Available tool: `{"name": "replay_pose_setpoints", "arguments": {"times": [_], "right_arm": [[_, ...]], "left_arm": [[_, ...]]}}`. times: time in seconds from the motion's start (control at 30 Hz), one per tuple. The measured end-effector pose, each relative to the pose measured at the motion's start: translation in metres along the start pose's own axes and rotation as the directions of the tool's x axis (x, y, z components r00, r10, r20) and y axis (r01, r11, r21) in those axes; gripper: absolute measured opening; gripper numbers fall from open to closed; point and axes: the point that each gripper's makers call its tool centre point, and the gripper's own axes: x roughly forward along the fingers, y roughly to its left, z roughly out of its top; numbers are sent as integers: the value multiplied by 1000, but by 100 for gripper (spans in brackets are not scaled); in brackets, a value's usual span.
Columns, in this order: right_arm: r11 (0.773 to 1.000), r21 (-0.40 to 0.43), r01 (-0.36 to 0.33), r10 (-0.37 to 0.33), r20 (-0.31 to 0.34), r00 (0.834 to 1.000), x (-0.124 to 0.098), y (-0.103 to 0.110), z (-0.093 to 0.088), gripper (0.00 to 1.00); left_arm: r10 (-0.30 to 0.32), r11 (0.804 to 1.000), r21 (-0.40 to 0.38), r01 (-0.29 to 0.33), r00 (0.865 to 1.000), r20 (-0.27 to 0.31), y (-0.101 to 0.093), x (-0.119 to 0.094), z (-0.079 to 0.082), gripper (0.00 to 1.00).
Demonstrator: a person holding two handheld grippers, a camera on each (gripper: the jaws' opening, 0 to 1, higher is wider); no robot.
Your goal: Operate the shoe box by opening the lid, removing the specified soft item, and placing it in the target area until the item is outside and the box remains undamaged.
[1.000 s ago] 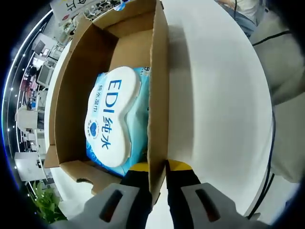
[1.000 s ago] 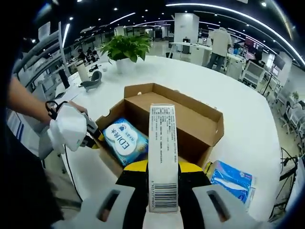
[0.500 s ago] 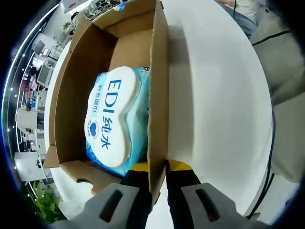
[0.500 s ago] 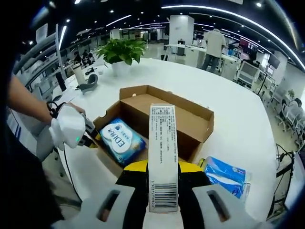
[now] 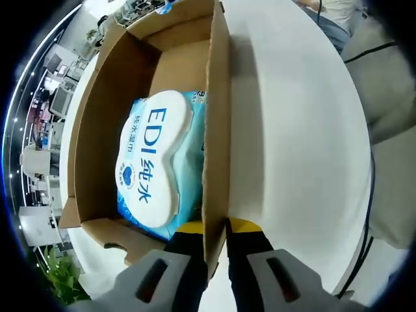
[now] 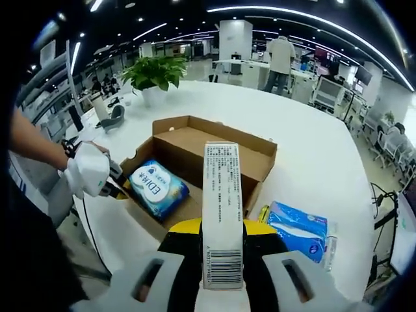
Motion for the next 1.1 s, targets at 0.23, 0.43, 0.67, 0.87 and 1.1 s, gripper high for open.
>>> {"name": "replay_pose_setpoints", "arguments": {"times": [0.23, 0.43, 0.67, 0.87, 1.1], "right_arm": [[1000, 19, 19, -20, 10, 1000, -5, -7, -1, 18], [999, 31, 33, -33, 7, 999, -8, -12, -6, 18], [997, 56, 57, -57, 3, 998, -14, -23, -14, 18], [994, 75, 78, -78, 3, 997, -19, -32, -20, 18], [989, 105, 102, -103, 7, 995, -25, -44, -28, 18]], "left_arm": [[2, 1000, 0, -2, 1000, 0, 0, 0, 0, 7], [4, 1000, 2, -4, 1000, 1, 0, 0, 0, 8], [4, 1000, 4, -4, 1000, 2, 1, 1, 0, 8], [4, 1000, 4, -4, 1000, 1, 1, 1, 0, 8], [5, 1000, 3, -5, 1000, 0, 0, 1, 0, 8]]}}
